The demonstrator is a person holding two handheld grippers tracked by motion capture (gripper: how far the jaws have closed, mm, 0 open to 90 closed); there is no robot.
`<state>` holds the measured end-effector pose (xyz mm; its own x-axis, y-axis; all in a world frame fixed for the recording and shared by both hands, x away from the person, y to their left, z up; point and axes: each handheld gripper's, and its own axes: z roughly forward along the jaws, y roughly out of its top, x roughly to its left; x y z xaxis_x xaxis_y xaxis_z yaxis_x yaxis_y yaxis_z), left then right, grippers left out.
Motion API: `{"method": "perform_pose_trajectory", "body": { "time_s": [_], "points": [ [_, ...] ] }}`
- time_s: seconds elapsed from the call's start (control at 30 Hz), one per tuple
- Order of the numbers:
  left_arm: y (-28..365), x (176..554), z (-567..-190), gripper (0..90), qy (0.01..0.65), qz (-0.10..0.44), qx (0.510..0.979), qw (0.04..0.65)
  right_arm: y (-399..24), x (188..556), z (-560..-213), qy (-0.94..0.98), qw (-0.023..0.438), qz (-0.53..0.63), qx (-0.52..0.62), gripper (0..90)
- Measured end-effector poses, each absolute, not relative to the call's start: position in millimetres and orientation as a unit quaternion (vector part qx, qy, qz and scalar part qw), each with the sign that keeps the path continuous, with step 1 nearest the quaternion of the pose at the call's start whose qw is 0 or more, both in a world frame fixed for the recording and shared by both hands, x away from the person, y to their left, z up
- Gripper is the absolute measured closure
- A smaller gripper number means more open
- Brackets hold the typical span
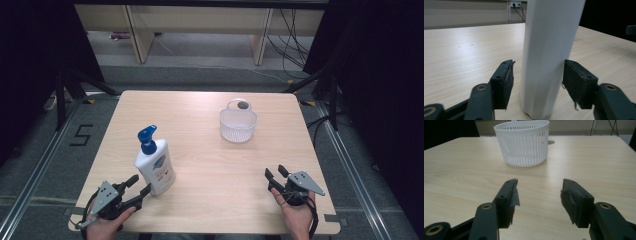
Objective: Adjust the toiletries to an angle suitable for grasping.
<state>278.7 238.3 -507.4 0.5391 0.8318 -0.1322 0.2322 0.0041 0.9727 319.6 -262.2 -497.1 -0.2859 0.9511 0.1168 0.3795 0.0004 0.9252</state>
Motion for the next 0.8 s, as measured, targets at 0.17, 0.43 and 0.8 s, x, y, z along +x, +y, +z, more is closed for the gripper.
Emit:
{"method": "perform_pose_trajectory", "body": {
  "time_s": [0.17,0.43,0.8],
  "points": [
    [243.9,262.0,-500.0,43.4,0.393,0.259,0.657,0.588,-264.0,319.9,-497.5,0.639,0.284,0.5,0.511,48.2],
    [231.7,259.7,-492.8,75.6,0.367,0.266,0.67,0.588,-263.6,319.1,-496.3,0.642,0.285,0.49,0.517,48.6],
    [208.7,274.5,-485.3,89.7,0.35,0.251,0.691,0.58,-261.2,320.5,-502.6,0.645,0.29,0.489,0.511,49.3]
  ]
}}
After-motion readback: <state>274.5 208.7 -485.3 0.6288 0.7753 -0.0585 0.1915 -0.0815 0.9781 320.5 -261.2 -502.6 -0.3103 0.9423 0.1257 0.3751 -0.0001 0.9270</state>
